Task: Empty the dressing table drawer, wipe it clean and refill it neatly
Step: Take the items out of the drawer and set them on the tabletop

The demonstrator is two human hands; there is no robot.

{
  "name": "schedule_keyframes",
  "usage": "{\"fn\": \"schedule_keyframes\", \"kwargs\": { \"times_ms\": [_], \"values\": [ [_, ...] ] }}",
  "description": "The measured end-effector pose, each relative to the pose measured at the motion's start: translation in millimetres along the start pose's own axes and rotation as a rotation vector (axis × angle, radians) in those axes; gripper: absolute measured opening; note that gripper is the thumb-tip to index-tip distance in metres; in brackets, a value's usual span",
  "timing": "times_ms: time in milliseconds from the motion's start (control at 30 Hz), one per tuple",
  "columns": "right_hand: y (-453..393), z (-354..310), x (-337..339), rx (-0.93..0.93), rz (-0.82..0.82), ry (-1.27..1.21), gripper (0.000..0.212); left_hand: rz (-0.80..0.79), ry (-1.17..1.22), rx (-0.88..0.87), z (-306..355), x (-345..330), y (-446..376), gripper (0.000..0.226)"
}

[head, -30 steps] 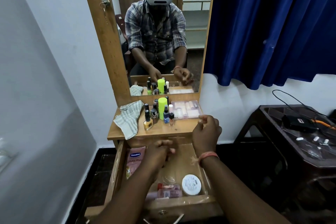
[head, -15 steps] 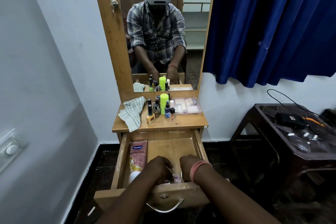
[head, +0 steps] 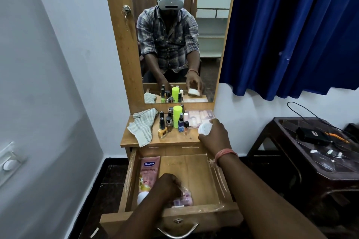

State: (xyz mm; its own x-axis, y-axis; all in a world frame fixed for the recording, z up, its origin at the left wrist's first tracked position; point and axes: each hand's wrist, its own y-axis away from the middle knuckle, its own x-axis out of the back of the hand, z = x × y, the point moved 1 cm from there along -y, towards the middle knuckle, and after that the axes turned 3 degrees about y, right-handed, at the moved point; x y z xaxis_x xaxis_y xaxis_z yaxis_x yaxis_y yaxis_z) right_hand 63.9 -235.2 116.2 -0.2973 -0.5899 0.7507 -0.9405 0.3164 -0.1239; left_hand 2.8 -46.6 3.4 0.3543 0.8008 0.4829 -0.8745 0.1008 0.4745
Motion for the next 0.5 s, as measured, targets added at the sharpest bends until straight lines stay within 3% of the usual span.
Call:
{"fn": "schedule_keyframes", "kwargs": {
  "times_ms": [67,167,400,433,500],
  "values": [
    [-3,6,-13,0.021,-0.007,0.090,0.054,0.016,-0.005,-0.002,-2,-1,-1,0.025],
    [-5,11,-21,0.000,0.041,0.029,0.052,0.023,0.002,0.004,-5,-2,-5,0.028],
    [8,21,-26,0.015,0.067,-0.131,0.085,0.055,-0.195,-0.032,1,0,-7,0.030],
    [17,22,-27,0.057,0.118,-0.128,0.084,0.067,-0.234,-0.042,1,1,-5,0.030],
    [40,24,-30,0.194,0.296,-0.096,0.064,0.098,-0.305,-0.035,4,3,-1,0.028]
  ]
}}
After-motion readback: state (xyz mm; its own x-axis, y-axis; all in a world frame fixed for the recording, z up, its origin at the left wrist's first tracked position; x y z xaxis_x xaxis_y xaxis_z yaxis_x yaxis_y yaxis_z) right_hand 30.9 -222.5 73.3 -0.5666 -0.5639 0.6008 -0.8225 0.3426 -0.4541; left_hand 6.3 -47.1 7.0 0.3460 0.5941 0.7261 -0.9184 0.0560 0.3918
